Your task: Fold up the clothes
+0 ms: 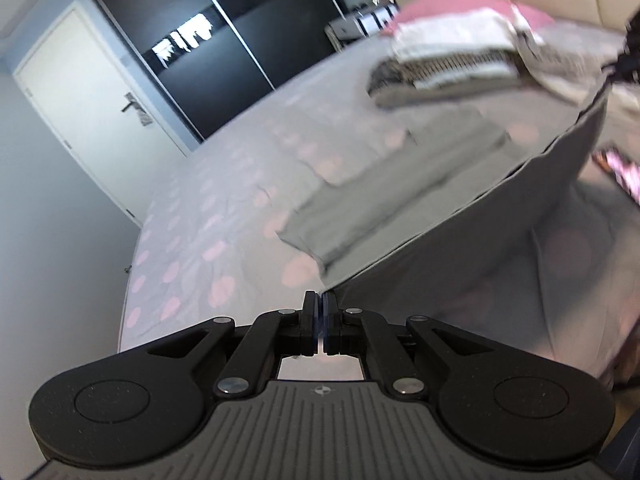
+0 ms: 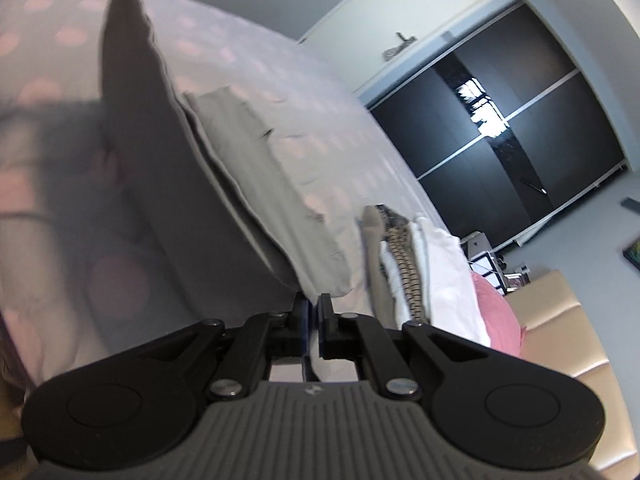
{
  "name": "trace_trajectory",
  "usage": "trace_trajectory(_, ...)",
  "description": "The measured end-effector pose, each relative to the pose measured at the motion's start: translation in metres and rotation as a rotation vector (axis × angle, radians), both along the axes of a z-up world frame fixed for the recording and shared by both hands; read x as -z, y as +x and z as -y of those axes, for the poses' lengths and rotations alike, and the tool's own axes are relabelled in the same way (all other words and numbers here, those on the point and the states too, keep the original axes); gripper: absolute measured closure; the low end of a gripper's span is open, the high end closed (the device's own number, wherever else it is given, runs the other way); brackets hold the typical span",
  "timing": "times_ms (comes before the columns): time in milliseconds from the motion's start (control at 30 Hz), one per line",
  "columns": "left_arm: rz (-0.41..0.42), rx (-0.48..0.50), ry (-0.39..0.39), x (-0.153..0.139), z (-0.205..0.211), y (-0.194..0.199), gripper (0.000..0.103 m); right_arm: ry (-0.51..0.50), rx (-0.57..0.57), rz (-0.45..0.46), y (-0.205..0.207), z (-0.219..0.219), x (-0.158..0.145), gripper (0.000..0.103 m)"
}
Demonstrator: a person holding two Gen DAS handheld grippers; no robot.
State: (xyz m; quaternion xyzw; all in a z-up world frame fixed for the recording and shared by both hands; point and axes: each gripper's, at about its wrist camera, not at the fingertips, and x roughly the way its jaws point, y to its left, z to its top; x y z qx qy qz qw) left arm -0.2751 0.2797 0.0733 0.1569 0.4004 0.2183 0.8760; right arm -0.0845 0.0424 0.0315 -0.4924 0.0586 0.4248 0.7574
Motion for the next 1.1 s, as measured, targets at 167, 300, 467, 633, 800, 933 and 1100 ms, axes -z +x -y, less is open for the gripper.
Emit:
trace_trajectory(167,0.0,-0.022,0.034,-0.021,-0.012,0.023,0.103,0.016,0.015,0.072,0.016,-0.028,-0.018,0.099)
trace_trajectory(300,-0.012,-0.041,0.024,-0.023,-0.041,0.056,0.103,0.002,0.029,0.087,0.045,-0.06,-0.019,0.099)
trace_trajectory(467,-0.065,-0.042,0.036,-0.004,-0.081,0.105,0.103,-0.022,0.07,0.026,0.098,-0.108,-0.009,0.099)
trace_trajectory(633,-0.124,-0.057,0.018,0.027,-0.123,0.164,0.103,-0.059,0.115,-0.032,0.15,-0.156,0.013,0.099)
trace_trajectory(800,-0.163,-0.071,-0.005,0.06,-0.164,0.217,0.103,-0.096,0.159,-0.092,0.203,-0.203,0.04,0.099)
trace_trajectory(933,-0.197,-0.082,-0.014,0.088,-0.191,0.255,0.103,-0.125,0.194,-0.137,0.243,-0.239,0.067,0.099)
trace_trajectory(1100,-0.242,-0.112,-0.048,0.131,-0.217,0.286,0.103,-0.151,0.234,-0.2,0.271,-0.268,0.102,0.098)
